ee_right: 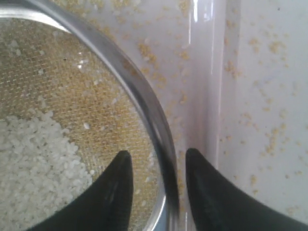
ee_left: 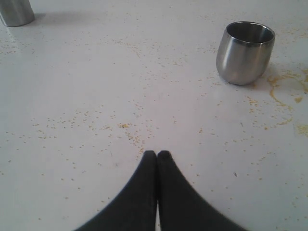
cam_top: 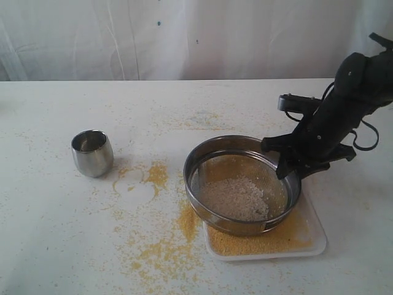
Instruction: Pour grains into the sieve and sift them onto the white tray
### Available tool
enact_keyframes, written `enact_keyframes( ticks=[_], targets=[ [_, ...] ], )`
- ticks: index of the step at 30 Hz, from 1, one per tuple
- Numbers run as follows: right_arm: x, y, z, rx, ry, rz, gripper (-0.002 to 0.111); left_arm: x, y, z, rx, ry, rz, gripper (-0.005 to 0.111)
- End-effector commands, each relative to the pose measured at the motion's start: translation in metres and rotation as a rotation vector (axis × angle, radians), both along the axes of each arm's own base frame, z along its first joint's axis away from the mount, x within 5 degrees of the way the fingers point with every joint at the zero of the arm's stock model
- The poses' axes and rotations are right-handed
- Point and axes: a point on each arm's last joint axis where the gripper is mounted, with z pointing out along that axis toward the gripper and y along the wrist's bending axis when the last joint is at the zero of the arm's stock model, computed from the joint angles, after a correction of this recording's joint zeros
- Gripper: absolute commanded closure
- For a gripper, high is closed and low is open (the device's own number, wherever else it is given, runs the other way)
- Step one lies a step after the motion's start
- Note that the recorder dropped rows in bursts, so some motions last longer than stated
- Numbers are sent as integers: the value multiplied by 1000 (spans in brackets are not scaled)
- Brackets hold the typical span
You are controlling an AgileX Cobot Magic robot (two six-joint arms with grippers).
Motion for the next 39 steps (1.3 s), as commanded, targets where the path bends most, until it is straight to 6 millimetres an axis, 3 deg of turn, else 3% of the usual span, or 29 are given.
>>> enact_keyframes(
  ticks=[1, 4, 6, 8, 10, 13, 16, 20, 25, 29, 34, 39],
  targets=[
    [4, -1, 50, -10, -75, 54, 72, 0, 0, -1, -5, -2, 1, 107],
    [8, -11, 83, -132, -199, 73, 73, 0, 0, -1, -5, -2, 1, 107],
    [6, -25, 101, -207, -249, -55, 75, 0, 0, -1, -5, -2, 1, 107],
    [1, -37, 111, -230, -277, -111, 86, 0, 0, -1, -5, -2, 1, 107],
    [-7, -44, 118, -211, -305, -130, 106, 0, 0, -1, -5, -2, 1, 107],
    [-21, -52, 133, -101, -371, -204, 108, 0, 0, -1, -5, -2, 1, 107],
    [-47, -57, 151, -24, -517, -275, 108, 0, 0, -1, -5, -2, 1, 107],
    [-105, -67, 169, -40, -909, -321, 108, 0, 0, -1, -5, -2, 1, 107],
    [-181, -71, 163, -42, -1221, -335, 108, 0, 0, -1, -5, -2, 1, 107],
    [-233, -73, 172, -8, -1441, -355, 108, 0, 0, -1, -5, -2, 1, 107],
    [-290, -73, 186, -83, -1581, -274, 108, 0, 0, -1, -5, -2, 1, 107],
    [-307, -71, 174, -155, -1481, -192, 108, 0, 0, -1, -5, -2, 1, 107]
  ],
)
